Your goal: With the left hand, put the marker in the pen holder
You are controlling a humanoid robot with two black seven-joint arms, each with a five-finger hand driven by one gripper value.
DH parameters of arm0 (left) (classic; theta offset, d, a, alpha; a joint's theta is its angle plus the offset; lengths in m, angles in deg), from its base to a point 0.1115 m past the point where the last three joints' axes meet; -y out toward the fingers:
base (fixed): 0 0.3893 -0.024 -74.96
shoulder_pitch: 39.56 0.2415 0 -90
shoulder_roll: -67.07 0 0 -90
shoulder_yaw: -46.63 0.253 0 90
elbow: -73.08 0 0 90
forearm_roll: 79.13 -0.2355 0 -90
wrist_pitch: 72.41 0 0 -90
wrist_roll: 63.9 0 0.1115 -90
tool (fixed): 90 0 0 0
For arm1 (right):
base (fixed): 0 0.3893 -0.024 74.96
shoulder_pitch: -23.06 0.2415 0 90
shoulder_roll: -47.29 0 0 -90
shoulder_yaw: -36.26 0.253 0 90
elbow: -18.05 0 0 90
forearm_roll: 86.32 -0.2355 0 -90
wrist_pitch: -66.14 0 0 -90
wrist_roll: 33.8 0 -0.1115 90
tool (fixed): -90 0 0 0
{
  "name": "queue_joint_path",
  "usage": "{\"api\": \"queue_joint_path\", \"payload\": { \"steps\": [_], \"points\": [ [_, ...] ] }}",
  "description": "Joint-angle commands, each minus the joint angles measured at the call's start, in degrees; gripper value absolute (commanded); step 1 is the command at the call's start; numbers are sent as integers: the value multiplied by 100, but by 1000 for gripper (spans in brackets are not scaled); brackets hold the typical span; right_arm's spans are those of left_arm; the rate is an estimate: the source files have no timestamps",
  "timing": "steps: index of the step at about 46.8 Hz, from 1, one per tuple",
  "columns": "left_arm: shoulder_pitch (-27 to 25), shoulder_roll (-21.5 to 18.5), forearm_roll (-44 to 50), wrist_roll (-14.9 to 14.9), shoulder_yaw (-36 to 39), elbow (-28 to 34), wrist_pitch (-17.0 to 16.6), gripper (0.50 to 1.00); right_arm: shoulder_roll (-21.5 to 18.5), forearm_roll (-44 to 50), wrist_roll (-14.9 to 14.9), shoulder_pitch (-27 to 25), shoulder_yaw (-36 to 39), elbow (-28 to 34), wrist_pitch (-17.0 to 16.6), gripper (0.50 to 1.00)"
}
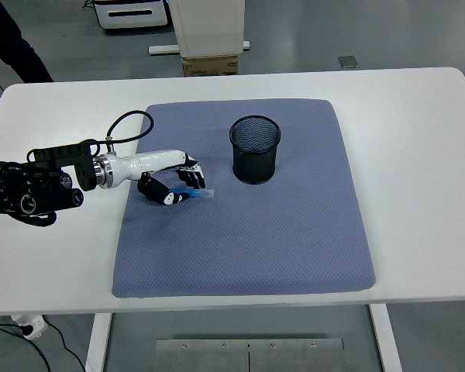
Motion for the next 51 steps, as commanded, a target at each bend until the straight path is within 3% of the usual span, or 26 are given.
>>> {"api": "queue_joint_path", "payload": {
  "steps": [1, 51],
  "points": [
    [3, 0, 1, 4, 0, 1, -25, 610, 0, -2, 3, 0, 0, 0, -5, 1000],
    [73, 61, -412, 66, 0, 10, -526, 616, 0, -2, 3, 0, 0, 0, 4, 1000]
  ]
}}
